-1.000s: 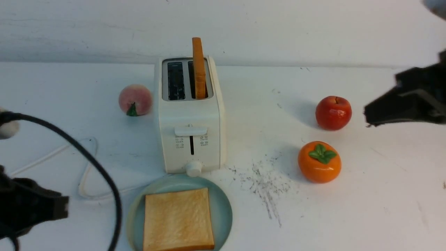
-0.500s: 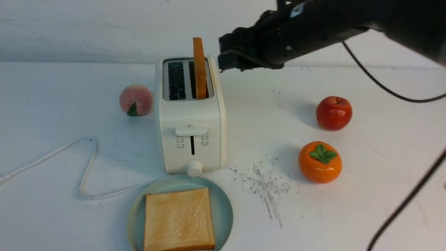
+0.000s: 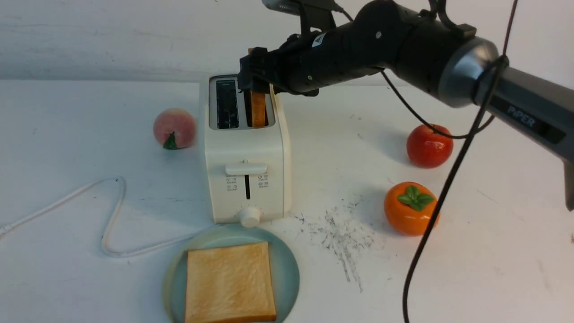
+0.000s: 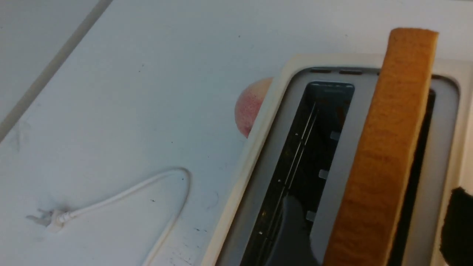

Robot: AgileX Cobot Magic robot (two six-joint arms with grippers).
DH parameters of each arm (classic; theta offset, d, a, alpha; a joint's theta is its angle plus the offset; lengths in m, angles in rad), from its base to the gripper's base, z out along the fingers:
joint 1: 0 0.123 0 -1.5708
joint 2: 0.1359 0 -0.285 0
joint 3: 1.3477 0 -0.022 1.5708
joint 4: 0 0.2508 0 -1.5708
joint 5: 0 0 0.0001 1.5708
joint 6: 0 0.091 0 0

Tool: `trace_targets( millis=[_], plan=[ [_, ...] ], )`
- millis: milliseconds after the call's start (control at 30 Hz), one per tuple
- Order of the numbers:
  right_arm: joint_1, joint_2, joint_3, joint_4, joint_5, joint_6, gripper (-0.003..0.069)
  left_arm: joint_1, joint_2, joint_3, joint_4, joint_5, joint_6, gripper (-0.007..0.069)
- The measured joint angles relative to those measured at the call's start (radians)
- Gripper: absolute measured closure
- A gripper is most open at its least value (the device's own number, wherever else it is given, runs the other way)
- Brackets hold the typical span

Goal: Take toasted bread from bread machine on white table place on plate.
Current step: 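Grasp the toast slice in the toaster and pull it up out of the slot with the right gripper, then place the held slice of bread on top of the slice on the plate with the right gripper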

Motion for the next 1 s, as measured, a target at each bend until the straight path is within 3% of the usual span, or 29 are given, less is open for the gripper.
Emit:
trace_targets(
  millis=[33,67,100,133,200,400,567,733,1000],
  plan=[
    [0.000,0.001,0.000,0.000,0.000,0.000,0.0201,0.000,0.000,0.000,0.000,0.000,-0.001,0.0638],
    [0.000,0.002,0.000,0.000,0.001,0.000,0.0274,0.000,0.000,0.000,0.000,-0.002,-0.001,0.0638],
    [0.000,0.001,0.000,-0.002,0.004,0.000,0.0355,0.000,0.000,0.000,0.000,-0.002,-0.001,0.0638],
    [0.000,-0.008,-0.004,-0.007,0.020,0.000,0.0487,0.000,0.000,0.000,0.002,-0.002,-0.001,0.0638],
    [0.000,-0.025,-0.006,-0.015,0.040,0.000,0.0570,0.000,0.000,0.000,0.002,-0.002,-0.001,0.0638],
    [0.000,-0.214,-0.030,-0.031,0.153,-0.046,0.0559,0.000,0.000,0.000,0.007,-0.003,0.001,0.0638],
    [0.000,-0.412,-0.050,0.011,0.369,-0.077,0.0559,0.000,0.000,0.000,0.016,-0.008,0.014,0.0638],
    [0.000,-0.459,-0.044,0.160,0.668,-0.213,0.0559,0.000,0.000,0.000,0.032,-0.012,0.015,0.0638],
    [0.001,-0.403,0.230,0.395,0.708,-0.437,0.0559,0.000,0.000,0.000,0.044,-0.011,0.015,0.0638]
  ],
)
